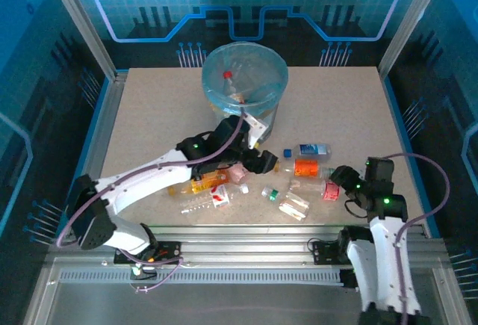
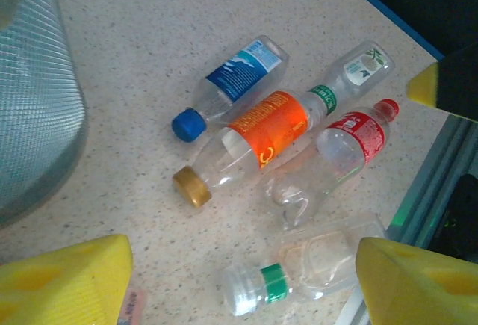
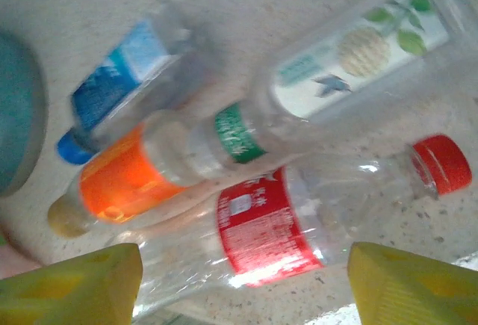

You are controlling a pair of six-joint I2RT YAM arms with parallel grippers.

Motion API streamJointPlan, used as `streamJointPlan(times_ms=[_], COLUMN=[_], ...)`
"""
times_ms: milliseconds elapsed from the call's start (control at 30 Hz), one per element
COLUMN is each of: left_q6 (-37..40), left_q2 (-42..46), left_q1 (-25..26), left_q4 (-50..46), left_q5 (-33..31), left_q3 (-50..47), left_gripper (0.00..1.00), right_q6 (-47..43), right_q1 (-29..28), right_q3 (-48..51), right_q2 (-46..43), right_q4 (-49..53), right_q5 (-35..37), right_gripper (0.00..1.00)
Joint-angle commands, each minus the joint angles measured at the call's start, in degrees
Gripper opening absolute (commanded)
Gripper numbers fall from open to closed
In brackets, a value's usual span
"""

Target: Put the plastic bottles in the bin

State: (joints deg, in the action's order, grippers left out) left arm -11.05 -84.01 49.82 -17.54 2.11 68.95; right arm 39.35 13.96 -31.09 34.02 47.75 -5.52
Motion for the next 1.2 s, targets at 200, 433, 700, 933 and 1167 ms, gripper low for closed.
streamJointPlan(times_ms=[200,433,700,933,1167], left_q6=[-1.19,-1.08,-0.91,-1.14,-1.43], left_q2=[-15.70,-25.51,-32.26,-35.09,-37.30], left_q1=[5.22,6.84,7.95,8.71,8.71], left_q4=[-4.07,-9.07,-12.18,-13.86,-13.95], left_q5=[1.78,4.53,9.08,9.93,7.77], left_q3=[13.72,21.14,24.02,25.92,27.19], left_gripper=[0.78,0.76,0.76,0.75,0.68], right_q6=[-1.36,-2.59,-3.85,-3.46,-3.66], right_q1=[14.70,15.53,16.55,16.88,17.80], right_q3=[9.72,10.95,12.39,13.47,11.99], right_q2=[-0.23,5.23,12.30,11.60,14.45], right_q4=[-10.24,-15.32,-22.84,-23.23,-24.02], right_q5=[-6.34,-5.71,-6.25,-6.79,-8.22], right_gripper=[0.71,0.71,0.68,0.72,0.71])
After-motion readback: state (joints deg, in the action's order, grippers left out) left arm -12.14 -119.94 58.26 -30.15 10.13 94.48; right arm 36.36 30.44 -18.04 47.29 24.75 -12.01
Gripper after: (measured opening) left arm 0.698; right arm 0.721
